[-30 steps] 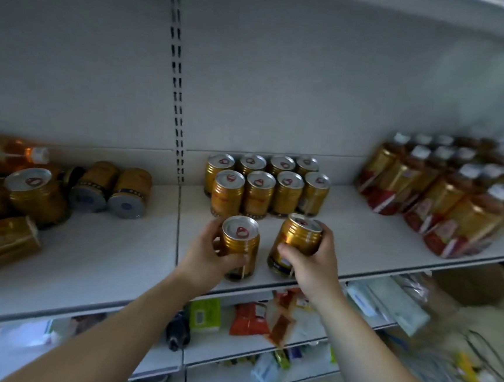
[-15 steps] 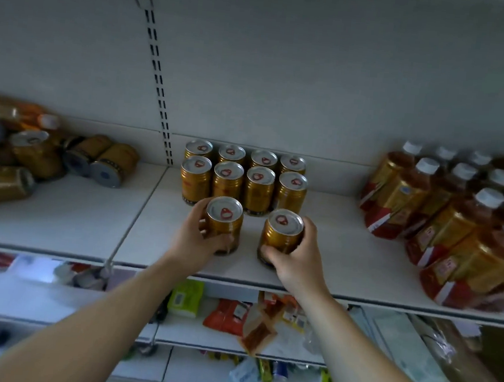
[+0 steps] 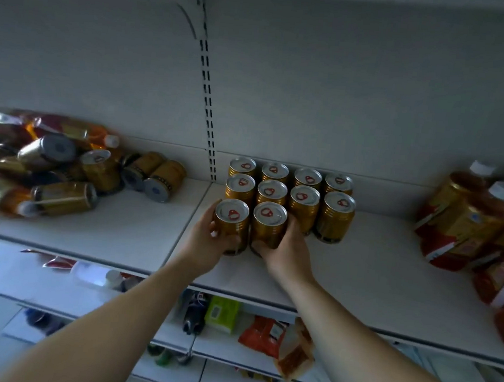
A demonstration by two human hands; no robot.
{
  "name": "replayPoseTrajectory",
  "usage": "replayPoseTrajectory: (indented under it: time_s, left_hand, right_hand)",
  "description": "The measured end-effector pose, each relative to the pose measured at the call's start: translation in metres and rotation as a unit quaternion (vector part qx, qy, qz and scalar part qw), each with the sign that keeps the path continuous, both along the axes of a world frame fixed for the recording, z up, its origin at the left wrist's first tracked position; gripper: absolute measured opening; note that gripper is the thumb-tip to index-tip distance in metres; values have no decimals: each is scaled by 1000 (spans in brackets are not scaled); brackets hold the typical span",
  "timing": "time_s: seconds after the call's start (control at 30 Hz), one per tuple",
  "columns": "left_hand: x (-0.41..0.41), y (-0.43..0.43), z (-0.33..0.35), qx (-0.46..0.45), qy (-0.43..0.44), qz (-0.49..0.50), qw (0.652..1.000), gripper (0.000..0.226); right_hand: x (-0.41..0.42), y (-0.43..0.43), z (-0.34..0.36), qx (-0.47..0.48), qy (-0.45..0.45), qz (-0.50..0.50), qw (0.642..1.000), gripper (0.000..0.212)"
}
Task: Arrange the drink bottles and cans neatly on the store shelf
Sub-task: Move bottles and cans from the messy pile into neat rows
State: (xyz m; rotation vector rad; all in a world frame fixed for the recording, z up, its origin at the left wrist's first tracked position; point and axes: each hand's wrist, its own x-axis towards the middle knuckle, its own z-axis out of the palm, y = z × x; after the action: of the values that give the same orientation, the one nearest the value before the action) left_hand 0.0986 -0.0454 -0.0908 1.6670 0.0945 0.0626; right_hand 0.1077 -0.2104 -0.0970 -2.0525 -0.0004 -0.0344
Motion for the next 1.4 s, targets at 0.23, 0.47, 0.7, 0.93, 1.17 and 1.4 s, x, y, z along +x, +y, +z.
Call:
replayPoseTrajectory:
  time_s: [0.23,0.47,0.7,0.93,1.17,1.4]
  left_hand:
    - [14,11,17,74,26,-68,995,86]
    - [-12,107,57,386,117,4,915,83]
    - [-37,230,60,516,157,49,841,82]
    - [-17,334,52,604,63,-12,794,76]
    - [11,370,40,669,54,-76,737,83]
    - [19,375,46,614,-18,-74,786,72]
  right_hand:
    - [-6,4,22,-81,-39,-21,996,90]
    - [22,47,101,-209,-118,127,962,77]
    - [36,167,97,-299,-59,221,927,75]
    - [55,287,53,-327,-8,152,932,74]
    - [79,301,42,-369,89,21,925,88]
    - [88,287,30,-312,65,-73,945,52]
